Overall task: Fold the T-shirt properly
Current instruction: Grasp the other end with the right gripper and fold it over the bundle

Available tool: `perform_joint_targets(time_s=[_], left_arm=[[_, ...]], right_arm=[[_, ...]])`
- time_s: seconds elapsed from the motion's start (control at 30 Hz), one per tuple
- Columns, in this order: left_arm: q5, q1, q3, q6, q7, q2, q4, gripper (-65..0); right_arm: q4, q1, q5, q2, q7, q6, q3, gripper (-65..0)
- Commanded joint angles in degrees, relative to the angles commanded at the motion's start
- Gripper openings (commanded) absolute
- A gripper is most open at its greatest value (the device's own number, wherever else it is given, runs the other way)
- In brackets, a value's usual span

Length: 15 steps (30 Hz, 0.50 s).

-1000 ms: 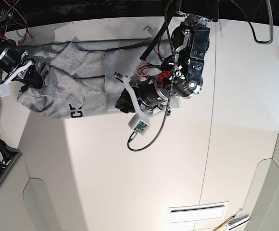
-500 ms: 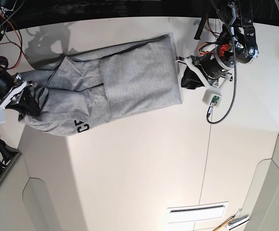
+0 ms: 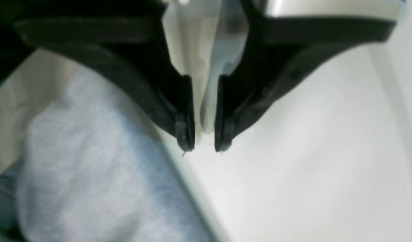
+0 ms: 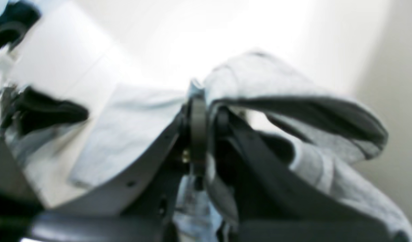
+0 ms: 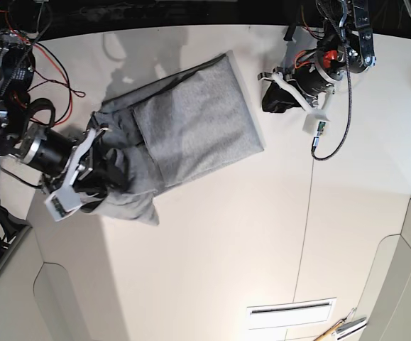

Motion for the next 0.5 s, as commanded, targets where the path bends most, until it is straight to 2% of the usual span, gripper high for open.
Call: perform_joint_targets(time_s=[0.07, 0.2, 0.27, 0.33, 0.37, 0.43, 0.47, 0.5], left_arm=[[-0.57, 0.0, 0.02, 0.0, 0.0, 0.55, -1.05, -53.0], [-1.36, 0.0, 0.07, -0.02, 0.04, 0.85, -1.09, -53.0], [-1.57, 0.0, 0.07, -0.02, 0.07, 0.87, -1.09, -53.0], [-1.53, 0.0, 0.04, 0.0, 0.13, 0.83, -1.09, -53.0], [-1.55, 0.0, 0.04, 0.0, 0.24, 0.83, -1.07, -53.0], [-1.55, 0.02, 0.04, -0.02, 0.39, 0.83, -1.07, -53.0], [-1.57, 0.02, 0.04, 0.0, 0.68, 0.83, -1.07, -53.0], [-1.79, 0.02, 0.04, -0.02, 1.14, 0.83, -1.07, -53.0]], right_arm=[[0.0, 0.0, -2.14, -0.44, 0.24, 0.02, -6.73, -65.0], [-0.26, -0.02, -11.28, -2.97, 3.08, -0.11, -20.33, -65.0], [-0.63, 0.0, -16.74, -4.31, 4.59, -0.57, -26.01, -65.0], [-1.38, 0.0, -19.61, -5.66, 4.83, -0.68, -30.21, -65.0], [-1.64, 0.0, -20.65, -6.38, 5.18, -0.85, -31.71, -57.9], [-1.77, 0.0, -23.1, -7.87, 5.27, -1.05, -33.83, -38.7], [-1.77, 0.0, -24.76, -8.63, 5.75, -1.05, -34.62, -32.1], [-1.77, 0.0, -26.1, -9.29, 6.45, -1.05, -35.17, -29.1]])
